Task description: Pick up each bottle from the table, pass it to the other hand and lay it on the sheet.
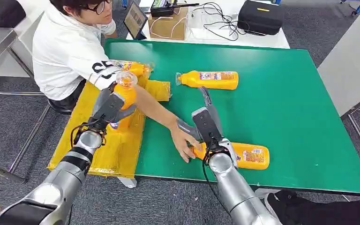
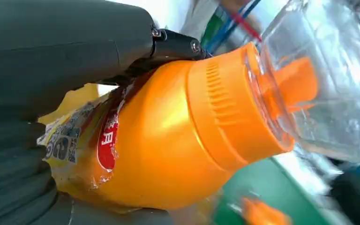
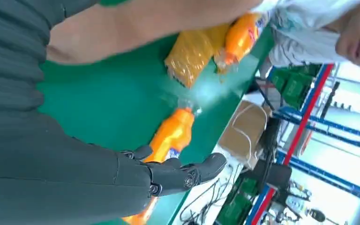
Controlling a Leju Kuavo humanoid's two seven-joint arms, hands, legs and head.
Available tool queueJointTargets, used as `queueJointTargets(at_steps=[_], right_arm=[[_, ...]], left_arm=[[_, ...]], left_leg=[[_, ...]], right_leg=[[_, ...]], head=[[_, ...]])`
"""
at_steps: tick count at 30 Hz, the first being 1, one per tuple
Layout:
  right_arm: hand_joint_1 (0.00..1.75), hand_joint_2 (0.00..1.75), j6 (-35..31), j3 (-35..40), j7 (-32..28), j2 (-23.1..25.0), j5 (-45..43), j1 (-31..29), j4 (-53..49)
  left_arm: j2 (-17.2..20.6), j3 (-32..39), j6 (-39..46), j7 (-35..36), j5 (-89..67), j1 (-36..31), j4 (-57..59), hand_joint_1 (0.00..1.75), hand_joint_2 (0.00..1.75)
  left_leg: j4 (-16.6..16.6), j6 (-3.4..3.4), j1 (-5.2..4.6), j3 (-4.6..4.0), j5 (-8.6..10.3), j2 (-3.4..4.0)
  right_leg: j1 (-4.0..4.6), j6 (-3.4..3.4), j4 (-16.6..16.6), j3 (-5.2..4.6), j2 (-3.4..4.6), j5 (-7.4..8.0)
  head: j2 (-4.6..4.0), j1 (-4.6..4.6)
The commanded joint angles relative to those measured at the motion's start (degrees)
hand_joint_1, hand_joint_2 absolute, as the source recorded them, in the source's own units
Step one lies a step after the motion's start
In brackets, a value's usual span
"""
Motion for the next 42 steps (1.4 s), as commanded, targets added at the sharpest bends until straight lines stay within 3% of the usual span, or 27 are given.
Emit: queueJointTargets(at_steps=[1, 11, 17, 21, 23, 25, 28, 29, 31, 32, 33, 34, 37, 42], right_arm=[[0.00, 1.75, 1.5, -3.7, -1.0, -0.9, -1.1, -0.4, 0.8], [0.00, 1.75, 1.6, -3.8, -1.2, -0.8, -1.2, -0.8, 1.3], [0.00, 1.75, 4.0, -3.0, -1.2, -0.9, -1.5, -1.9, 2.8], [0.00, 1.75, 4.6, -1.9, -0.6, -1.0, -0.5, -2.9, 4.8], [0.00, 1.75, 4.6, -1.8, -0.5, -1.0, -0.3, -2.9, 5.0], [0.00, 1.75, 4.5, -1.0, 0.6, -1.2, 1.1, -3.3, 6.5], [0.00, 1.75, 2.6, 2.4, 2.5, -2.2, 6.9, -3.5, 10.3], [0.00, 0.00, 1.9, 3.4, 2.6, -2.5, 9.0, -3.5, 11.4], [0.00, 0.00, 0.6, 4.5, 3.0, -3.3, 11.9, -3.0, 11.0], [0.00, 0.00, 0.8, 4.7, 2.9, -3.9, 12.5, -2.4, 9.2], [0.00, 0.00, 0.8, 5.0, 3.5, -4.6, 13.5, -1.9, 7.7], [0.00, 1.75, 0.8, 5.2, 4.2, -5.3, 14.5, -1.3, 5.9], [0.00, 1.75, 2.1, 5.9, 6.4, -8.0, 17.2, -0.3, 2.2], [0.00, 1.75, 2.1, 5.7, 6.3, -8.3, 17.1, -0.2, 2.1]], left_arm=[[4.1, -7.2, 5.1, 1.8, -17.4, -6.5, 13.6, 1.75, 1.75], [4.5, -7.6, 5.4, 1.6, -19.3, -6.8, 15.1, 1.75, 1.75], [7.0, -17.2, -3.0, 4.5, -31.6, -8.7, 23.9, 1.75, 1.75], [7.3, -20.6, -11.3, 7.4, -35.2, -8.7, 27.5, 1.75, 1.75], [7.4, -20.8, -11.6, 7.6, -35.5, -8.4, 27.6, 1.75, 1.75], [7.5, -25.3, -12.7, 12.9, -40.7, -8.8, 28.4, 1.75, 1.75], [6.9, -24.1, -15.1, 12.7, -39.5, -7.8, 28.6, 1.75, 1.75], [6.8, -23.2, -15.3, 12.5, -38.8, -7.2, 28.6, 1.75, 1.75], [6.7, -21.5, -13.7, 12.3, -37.4, -6.3, 28.4, 1.75, 1.75], [6.5, -20.1, -13.8, 11.7, -36.2, -5.8, 28.3, 1.05, 1.75], [6.3, -18.8, -12.1, 11.5, -35.1, -5.2, 28.0, 0.00, 1.75], [6.1, -17.6, -11.5, 11.0, -34.2, -4.8, 28.0, 0.00, 1.75], [6.1, -15.7, -9.7, 9.7, -32.9, -3.9, 27.4, 0.00, 1.75], [6.2, -15.7, -9.6, 9.6, -32.9, -3.8, 27.4, 0.00, 1.75]], left_leg=[[0.0, -0.08, 0.08, 0.26, -0.14, -0.06], [0.1, -0.10, 0.08, 0.21, -0.15, 0.03], [0.0, -0.08, 0.05, 0.25, -0.13, 0.09], [0.0, -0.07, 0.03, 0.23, -0.13, 0.16], [0.0, -0.05, 0.01, 0.12, -0.07, 0.12], [0.0, -0.07, 0.05, 0.19, -0.12, 0.15], [-0.1, -0.07, 0.03, 0.31, -0.10, 0.12], [-0.1, -0.04, -0.01, 0.26, -0.06, 0.09], [-0.1, -0.06, 0.01, 0.48, -0.10, 0.23], [-0.1, -0.04, -0.01, 0.49, -0.11, 0.21], [-0.2, -0.08, 0.01, 0.62, -0.14, 0.27], [-0.1, -0.04, -0.02, 0.55, -0.11, 0.20], [-0.2, -0.07, 0.00, 0.64, -0.10, 0.10], [-0.1, -0.08, 0.02, 0.71, -0.15, 0.13]], right_leg=[[0.09, -0.11, 0.0, 0.31, -0.09, -0.15], [0.10, -0.13, 0.0, 0.24, 0.00, -0.13], [0.07, -0.11, 0.0, 0.26, 0.05, -0.09], [0.05, -0.10, 0.0, 0.21, 0.10, -0.09], [0.03, -0.06, 0.0, 0.11, 0.08, -0.04], [0.06, -0.09, 0.0, 0.19, 0.10, -0.08], [0.04, -0.10, -0.1, 0.32, 0.11, -0.05], [0.00, -0.07, -0.1, 0.30, 0.07, -0.02], [0.02, -0.12, -0.1, 0.48, 0.19, -0.01], [0.00, -0.09, -0.1, 0.46, 0.15, -0.01], [0.03, -0.14, -0.1, 0.57, 0.22, 0.00], [0.00, -0.10, -0.1, 0.49, 0.15, -0.01], [0.02, -0.12, -0.1, 0.57, 0.04, -0.04], [0.04, -0.12, -0.1, 0.70, 0.13, -0.07]], head=[[0.02, 0.00], [0.00, 0.00], [0.02, 0.00], [0.00, 0.00], [0.00, 0.00], [0.02, -0.02], [0.00, 0.00], [0.00, 0.02], [0.02, 0.02], [0.00, 0.00], [0.00, 0.02], [0.00, 0.00], [0.00, 0.00], [0.00, 0.02]])
